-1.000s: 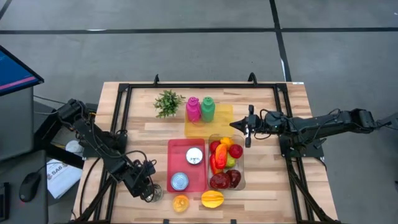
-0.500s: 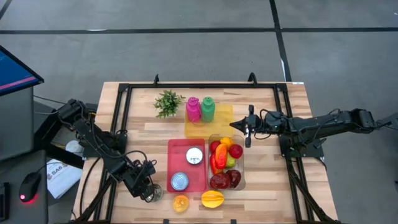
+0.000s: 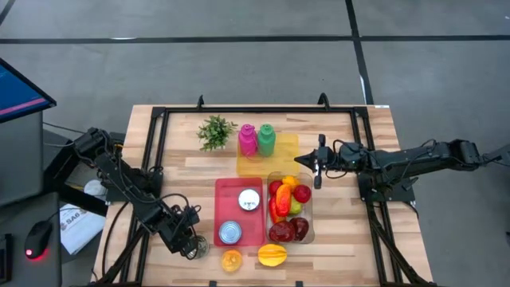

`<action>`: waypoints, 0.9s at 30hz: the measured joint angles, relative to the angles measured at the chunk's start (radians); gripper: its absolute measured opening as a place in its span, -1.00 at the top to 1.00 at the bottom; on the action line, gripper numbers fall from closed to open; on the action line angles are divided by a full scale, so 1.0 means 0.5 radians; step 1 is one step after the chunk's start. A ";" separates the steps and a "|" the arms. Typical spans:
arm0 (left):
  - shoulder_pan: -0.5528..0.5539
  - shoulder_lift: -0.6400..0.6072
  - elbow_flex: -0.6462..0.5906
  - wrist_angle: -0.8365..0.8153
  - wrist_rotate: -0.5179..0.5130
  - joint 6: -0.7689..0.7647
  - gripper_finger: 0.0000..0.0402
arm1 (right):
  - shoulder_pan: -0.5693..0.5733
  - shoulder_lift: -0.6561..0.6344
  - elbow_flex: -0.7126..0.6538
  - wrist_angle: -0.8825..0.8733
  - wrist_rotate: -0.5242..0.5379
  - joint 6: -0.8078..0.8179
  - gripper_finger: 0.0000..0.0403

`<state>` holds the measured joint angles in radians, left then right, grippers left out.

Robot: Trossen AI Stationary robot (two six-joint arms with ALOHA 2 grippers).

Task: Pick & Place Food Item
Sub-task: Put the blue and pink tuna can into the red bin

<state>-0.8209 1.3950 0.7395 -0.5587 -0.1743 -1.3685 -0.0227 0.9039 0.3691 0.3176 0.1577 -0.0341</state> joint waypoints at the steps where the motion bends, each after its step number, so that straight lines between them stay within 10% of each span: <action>1: 0.004 0.011 0.003 0.004 -0.001 0.001 1.00 | 0.000 0.000 0.000 0.000 0.000 0.000 1.00; 27: 0.009 0.043 -0.211 -0.058 -0.127 -0.053 1.00 | 0.002 -0.001 0.000 0.003 0.000 0.000 1.00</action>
<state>-0.8165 1.4162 0.6339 -0.5878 -0.2377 -1.3951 -0.0219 0.9035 0.3691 0.3192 0.1579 -0.0341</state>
